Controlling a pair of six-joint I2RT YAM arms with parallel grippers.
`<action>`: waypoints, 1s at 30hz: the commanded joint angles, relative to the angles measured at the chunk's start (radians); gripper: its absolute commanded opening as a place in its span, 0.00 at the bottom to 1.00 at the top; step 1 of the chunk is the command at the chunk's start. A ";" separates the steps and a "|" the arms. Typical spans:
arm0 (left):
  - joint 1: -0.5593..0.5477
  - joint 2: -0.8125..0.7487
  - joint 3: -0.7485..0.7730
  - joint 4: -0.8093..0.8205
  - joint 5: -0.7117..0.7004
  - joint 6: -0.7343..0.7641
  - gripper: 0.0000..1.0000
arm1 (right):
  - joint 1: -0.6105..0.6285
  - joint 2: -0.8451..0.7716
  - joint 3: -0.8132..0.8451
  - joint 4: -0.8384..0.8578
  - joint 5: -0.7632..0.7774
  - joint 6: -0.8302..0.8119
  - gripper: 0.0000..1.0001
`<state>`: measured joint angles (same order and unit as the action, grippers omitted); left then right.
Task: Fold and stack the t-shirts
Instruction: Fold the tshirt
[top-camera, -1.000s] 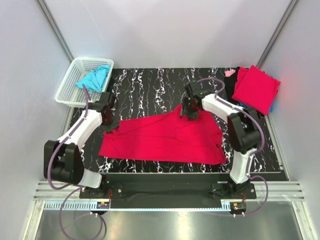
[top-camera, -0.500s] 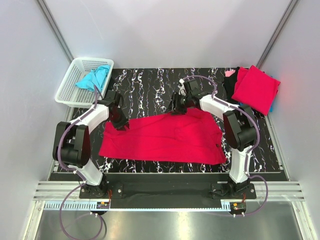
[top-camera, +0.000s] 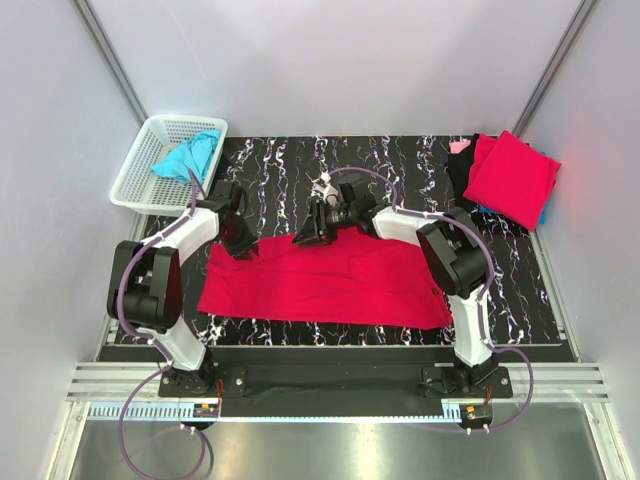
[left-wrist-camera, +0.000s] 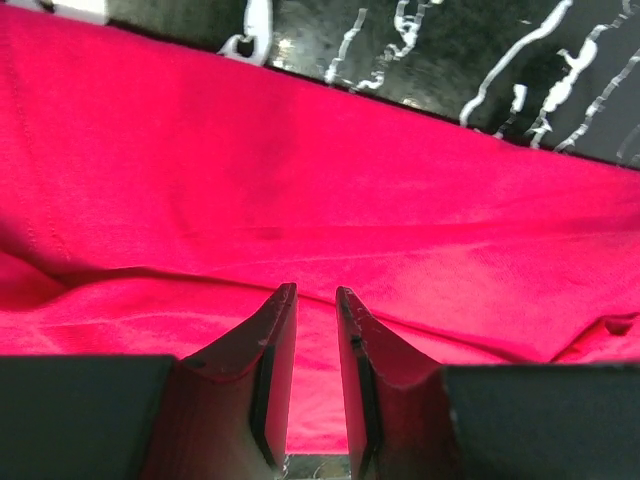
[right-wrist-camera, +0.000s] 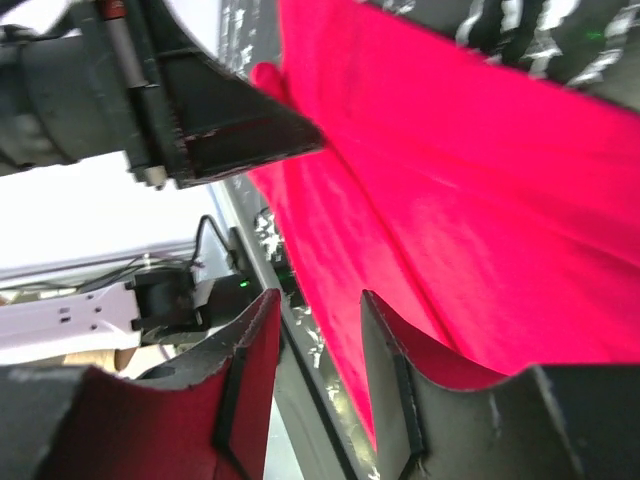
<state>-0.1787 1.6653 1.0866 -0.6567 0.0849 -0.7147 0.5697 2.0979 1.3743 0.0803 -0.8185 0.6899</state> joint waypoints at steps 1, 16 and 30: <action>0.004 -0.055 -0.036 0.009 -0.054 -0.035 0.28 | 0.010 -0.013 -0.032 0.200 -0.054 0.101 0.45; 0.174 -0.427 -0.246 0.005 -0.185 -0.106 0.29 | 0.159 0.194 0.192 0.231 0.019 0.175 0.48; 0.380 -0.651 -0.340 0.009 0.041 -0.077 0.30 | 0.311 0.385 0.486 -0.028 0.308 0.071 0.49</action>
<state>0.1749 1.0172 0.7509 -0.6594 0.0479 -0.8085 0.8482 2.4474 1.7954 0.1013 -0.5743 0.7845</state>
